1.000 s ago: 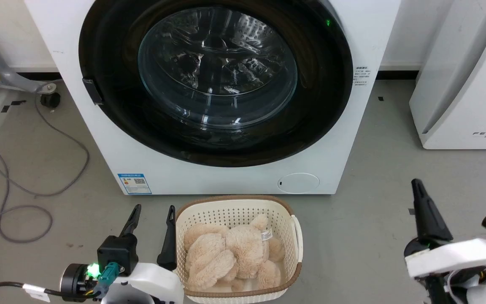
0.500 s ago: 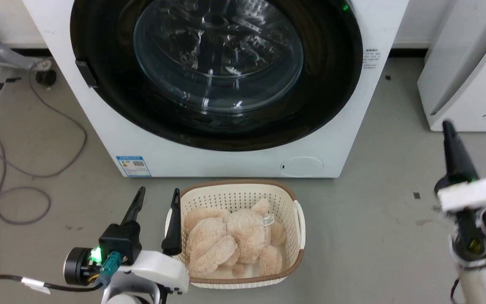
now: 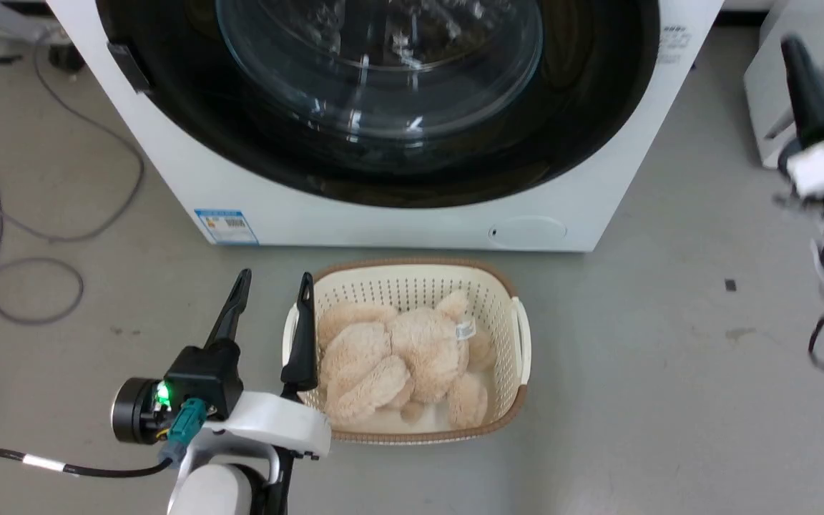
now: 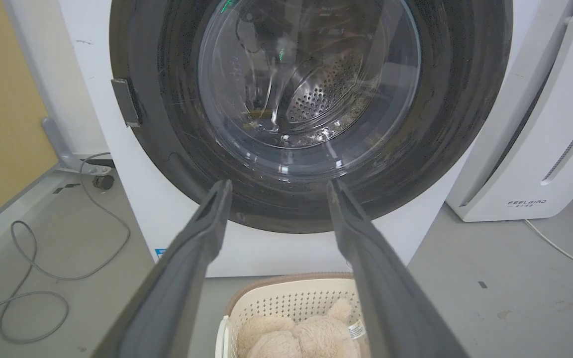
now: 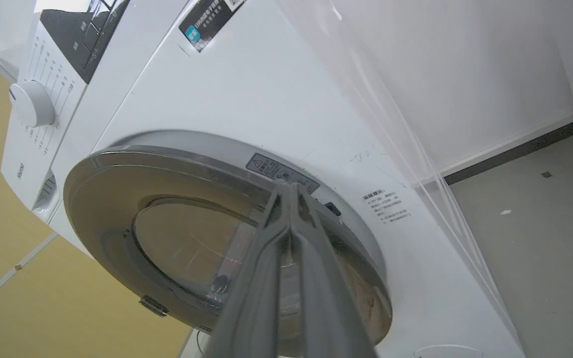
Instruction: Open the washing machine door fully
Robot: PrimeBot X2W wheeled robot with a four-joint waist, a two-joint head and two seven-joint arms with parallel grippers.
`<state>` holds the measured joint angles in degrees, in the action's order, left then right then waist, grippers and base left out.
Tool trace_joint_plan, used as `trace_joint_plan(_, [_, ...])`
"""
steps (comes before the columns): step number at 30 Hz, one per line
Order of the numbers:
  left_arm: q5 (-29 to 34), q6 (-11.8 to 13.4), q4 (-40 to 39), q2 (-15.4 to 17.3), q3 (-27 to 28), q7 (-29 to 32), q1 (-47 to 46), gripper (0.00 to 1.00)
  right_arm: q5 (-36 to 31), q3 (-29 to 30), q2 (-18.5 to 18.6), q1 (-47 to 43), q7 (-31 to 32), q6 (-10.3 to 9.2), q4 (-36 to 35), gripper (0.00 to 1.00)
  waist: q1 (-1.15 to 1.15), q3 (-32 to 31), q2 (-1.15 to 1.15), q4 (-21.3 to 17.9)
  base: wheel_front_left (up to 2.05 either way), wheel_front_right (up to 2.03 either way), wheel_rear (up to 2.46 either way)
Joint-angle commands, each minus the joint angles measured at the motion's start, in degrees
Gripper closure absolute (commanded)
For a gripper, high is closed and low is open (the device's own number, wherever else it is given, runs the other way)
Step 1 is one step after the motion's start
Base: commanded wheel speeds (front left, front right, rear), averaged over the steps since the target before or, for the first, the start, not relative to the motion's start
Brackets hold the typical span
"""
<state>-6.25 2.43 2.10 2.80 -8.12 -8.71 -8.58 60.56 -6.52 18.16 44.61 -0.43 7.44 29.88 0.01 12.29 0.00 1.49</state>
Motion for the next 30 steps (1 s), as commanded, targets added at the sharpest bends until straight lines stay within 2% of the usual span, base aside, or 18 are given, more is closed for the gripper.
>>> trace_joint_plan(1, [-0.34, 0.52, -0.3, 0.07, -0.32, -0.74, -1.49, 0.0, 2.24, -1.39, 0.92, 4.49, 1.56, 0.03, 2.24, 1.0, -0.01, 1.65, 0.0, 0.25, 0.0, 0.0, 0.0])
trace_joint_plan(14, [-1.67, 1.41, -0.85, 0.07, -2.36, -2.3, -5.14, 0.0, 7.71, -10.79, 2.23, 26.65, 12.64, 0.04, 15.38, 1.0, -0.01, 7.09, 0.0, 1.02, 0.0, 0.0, 0.0])
trace_joint_plan(30, [-3.36, 2.38, -0.77, 0.08, -4.4, -4.09, -8.44, 0.0, 13.81, -20.86, 3.22, 42.57, 27.41, 0.04, 23.99, 1.0, -0.01, 12.1, 0.0, 1.55, 0.0, 0.0, 0.0])
